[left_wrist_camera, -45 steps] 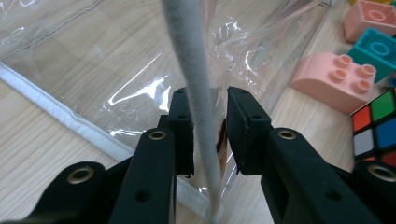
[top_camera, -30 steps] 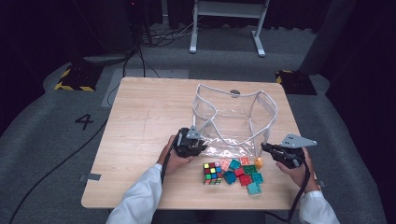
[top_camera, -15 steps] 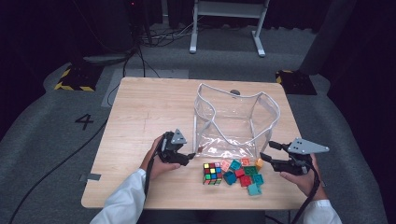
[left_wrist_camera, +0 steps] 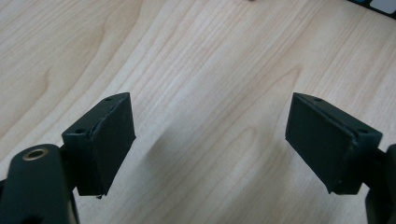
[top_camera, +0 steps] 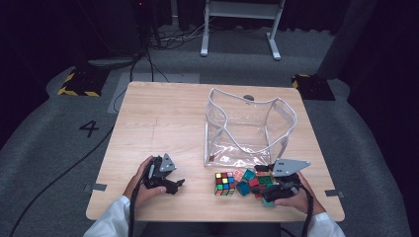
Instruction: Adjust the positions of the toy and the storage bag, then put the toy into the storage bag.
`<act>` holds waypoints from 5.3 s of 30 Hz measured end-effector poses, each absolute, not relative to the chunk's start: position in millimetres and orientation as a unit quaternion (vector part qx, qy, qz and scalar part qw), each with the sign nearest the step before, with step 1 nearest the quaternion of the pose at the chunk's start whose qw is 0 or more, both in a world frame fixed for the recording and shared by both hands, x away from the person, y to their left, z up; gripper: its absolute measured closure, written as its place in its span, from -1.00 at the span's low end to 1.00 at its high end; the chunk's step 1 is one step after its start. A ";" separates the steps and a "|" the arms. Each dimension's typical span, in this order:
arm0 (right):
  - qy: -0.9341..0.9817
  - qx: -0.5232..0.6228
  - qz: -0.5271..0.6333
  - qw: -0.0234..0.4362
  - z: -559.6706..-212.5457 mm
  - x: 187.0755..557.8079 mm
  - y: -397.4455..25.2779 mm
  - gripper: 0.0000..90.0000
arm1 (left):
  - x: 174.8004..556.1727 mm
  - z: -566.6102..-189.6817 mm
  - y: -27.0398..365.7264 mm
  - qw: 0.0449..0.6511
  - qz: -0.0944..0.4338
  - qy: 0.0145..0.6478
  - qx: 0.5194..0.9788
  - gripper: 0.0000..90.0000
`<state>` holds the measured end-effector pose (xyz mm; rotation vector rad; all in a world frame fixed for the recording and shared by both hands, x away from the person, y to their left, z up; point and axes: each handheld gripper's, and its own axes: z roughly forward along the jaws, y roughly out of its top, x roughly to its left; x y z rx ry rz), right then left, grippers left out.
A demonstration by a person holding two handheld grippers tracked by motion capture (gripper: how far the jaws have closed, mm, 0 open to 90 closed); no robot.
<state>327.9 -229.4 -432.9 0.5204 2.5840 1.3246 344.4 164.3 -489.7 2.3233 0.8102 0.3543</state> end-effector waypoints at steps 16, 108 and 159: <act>0.906 0.115 0.402 0.060 -457.2 348.0 -163.6 -0.63 | 353.9 -502.5 176.8 0.343 0.118 0.325 0.873 -0.76; 0.802 0.346 0.441 0.209 -405.0 315.6 -375.2 -0.24 | 353.3 -502.9 173.2 0.345 0.107 0.321 0.876 -0.77; 0.845 0.252 0.424 0.208 -293.6 433.1 -266.0 -0.24 | 353.3 -502.9 173.4 0.344 0.107 0.320 0.876 -0.77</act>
